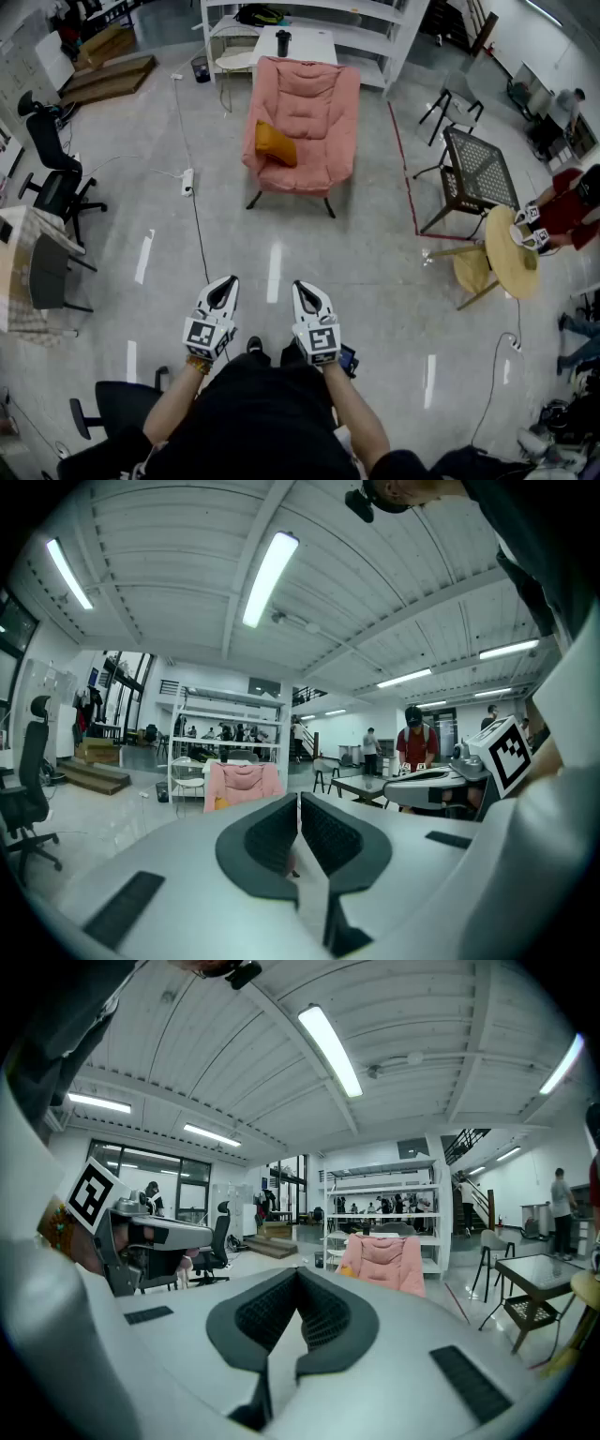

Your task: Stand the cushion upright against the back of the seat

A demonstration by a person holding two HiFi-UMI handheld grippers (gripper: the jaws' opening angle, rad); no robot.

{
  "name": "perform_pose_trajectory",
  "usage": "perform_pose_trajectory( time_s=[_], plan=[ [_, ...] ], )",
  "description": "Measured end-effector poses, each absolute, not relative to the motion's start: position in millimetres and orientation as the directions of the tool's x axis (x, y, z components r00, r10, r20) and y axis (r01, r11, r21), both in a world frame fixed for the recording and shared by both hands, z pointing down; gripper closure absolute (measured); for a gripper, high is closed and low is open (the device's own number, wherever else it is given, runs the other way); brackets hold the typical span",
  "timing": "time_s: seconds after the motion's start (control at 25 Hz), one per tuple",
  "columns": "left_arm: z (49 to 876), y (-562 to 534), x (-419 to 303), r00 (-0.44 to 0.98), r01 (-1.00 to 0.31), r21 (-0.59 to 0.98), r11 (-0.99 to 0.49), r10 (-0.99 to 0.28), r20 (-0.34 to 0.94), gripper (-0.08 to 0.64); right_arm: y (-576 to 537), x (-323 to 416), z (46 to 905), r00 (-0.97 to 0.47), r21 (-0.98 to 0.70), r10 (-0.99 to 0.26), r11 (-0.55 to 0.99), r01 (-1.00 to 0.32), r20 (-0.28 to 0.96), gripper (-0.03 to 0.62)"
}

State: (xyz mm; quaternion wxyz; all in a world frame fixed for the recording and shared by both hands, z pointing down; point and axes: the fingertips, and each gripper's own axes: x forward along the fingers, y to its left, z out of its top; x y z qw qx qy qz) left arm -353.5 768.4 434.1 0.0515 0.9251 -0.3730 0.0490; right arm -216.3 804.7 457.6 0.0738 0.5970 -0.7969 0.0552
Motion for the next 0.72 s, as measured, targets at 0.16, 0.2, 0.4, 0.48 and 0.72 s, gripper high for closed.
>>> perform_pose_trajectory(
  time_s=[0.16,0.2,0.4,0.48,0.72],
  plan=[
    [437,758,-345,0.712,-0.700,0.046,-0.713,-0.691,0.125,0.537,795,-212,462,-0.286,0.021,-0.944,0.294,-0.956,0.165,0.577],
    [438,756,-341,0.711,-0.701,0.045,-0.712,-0.692,0.126,0.537,793,-209,464,-0.288,0.032,-0.944,0.297,-0.954,0.162,0.577],
    [437,749,-319,0.716,-0.694,0.038,-0.719,-0.685,0.131,0.538,781,-195,454,-0.294,0.028,-0.945,0.301,-0.953,0.142,0.576],
    [436,746,-309,0.719,-0.691,0.033,-0.722,-0.682,0.131,0.538,778,-186,454,-0.290,0.019,-0.945,0.296,-0.955,0.150,0.577],
    [441,732,-284,0.709,-0.701,0.028,-0.712,-0.692,0.138,0.538,763,-157,462,-0.293,0.024,-0.943,0.300,-0.954,0.158,0.575]
  ],
)
